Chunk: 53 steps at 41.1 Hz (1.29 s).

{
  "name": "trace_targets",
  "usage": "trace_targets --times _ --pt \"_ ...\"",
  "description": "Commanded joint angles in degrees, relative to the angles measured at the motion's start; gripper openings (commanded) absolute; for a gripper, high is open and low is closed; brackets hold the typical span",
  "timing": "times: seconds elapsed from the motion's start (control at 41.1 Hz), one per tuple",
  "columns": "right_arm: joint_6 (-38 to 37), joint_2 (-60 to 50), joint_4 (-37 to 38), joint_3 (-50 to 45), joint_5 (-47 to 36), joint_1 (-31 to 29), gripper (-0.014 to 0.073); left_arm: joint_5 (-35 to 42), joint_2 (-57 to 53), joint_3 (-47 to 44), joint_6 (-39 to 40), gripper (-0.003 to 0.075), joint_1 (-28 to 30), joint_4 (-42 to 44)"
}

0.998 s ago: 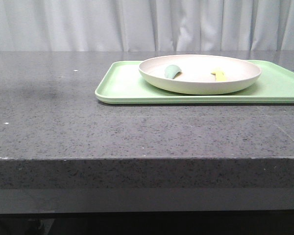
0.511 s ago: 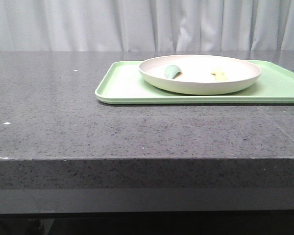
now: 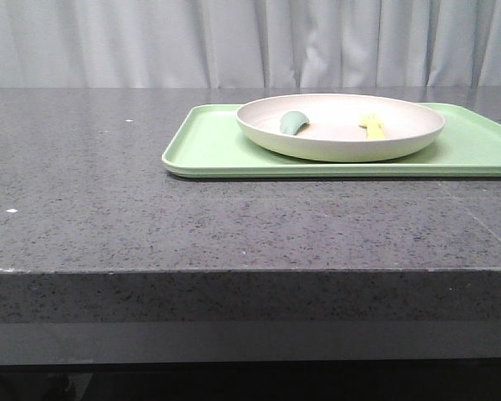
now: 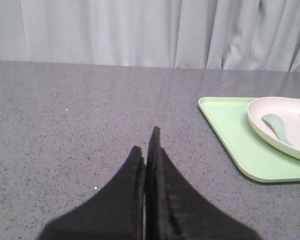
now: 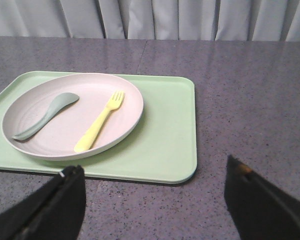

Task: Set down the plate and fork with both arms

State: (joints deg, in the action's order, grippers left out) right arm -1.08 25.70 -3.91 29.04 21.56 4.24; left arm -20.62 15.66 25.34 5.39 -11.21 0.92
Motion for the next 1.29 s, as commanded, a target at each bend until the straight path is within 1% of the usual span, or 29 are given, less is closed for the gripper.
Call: trace_targets --times 0.0,0.122,0.292,0.365,0.681,0.876,0.998,1.266 --pt "0.4 2.2 -0.1 2.4 -5.6 -0.1 0.0592 4.6 -0.6 1.4 0.6 -0.0018 0.1 -0.1" --pt "0.4 8.2 -0.3 6.3 -2.9 0.0 0.0591 4.6 -0.6 1.4 0.6 -0.0018 0.1 -0.1" --pt "0.4 20.4 -5.9 15.3 4.5 0.7 0.0591 4.6 -0.6 1.4 0.6 -0.0018 0.1 -0.1" --pt "0.4 26.3 -7.0 19.3 6.5 2.2 0.0591 4.6 -0.6 1.4 0.6 -0.0018 0.1 -0.1" --pt "-0.5 49.8 -8.8 36.3 10.2 10.3 0.0591 4.6 -0.6 1.4 0.6 -0.0018 0.1 -0.1" --pt "-3.8 61.2 -8.8 46.7 15.5 10.5 0.0591 4.6 -0.6 1.4 0.6 -0.0018 0.1 -0.1" --pt "-5.1 67.0 -8.8 51.3 17.6 9.6 0.0591 4.6 -0.6 1.4 0.6 -0.0018 0.1 -0.1" --pt "-5.1 74.6 -8.8 55.8 17.9 9.1 0.0591 4.6 -0.6 1.4 0.6 -0.0018 0.1 -0.1"
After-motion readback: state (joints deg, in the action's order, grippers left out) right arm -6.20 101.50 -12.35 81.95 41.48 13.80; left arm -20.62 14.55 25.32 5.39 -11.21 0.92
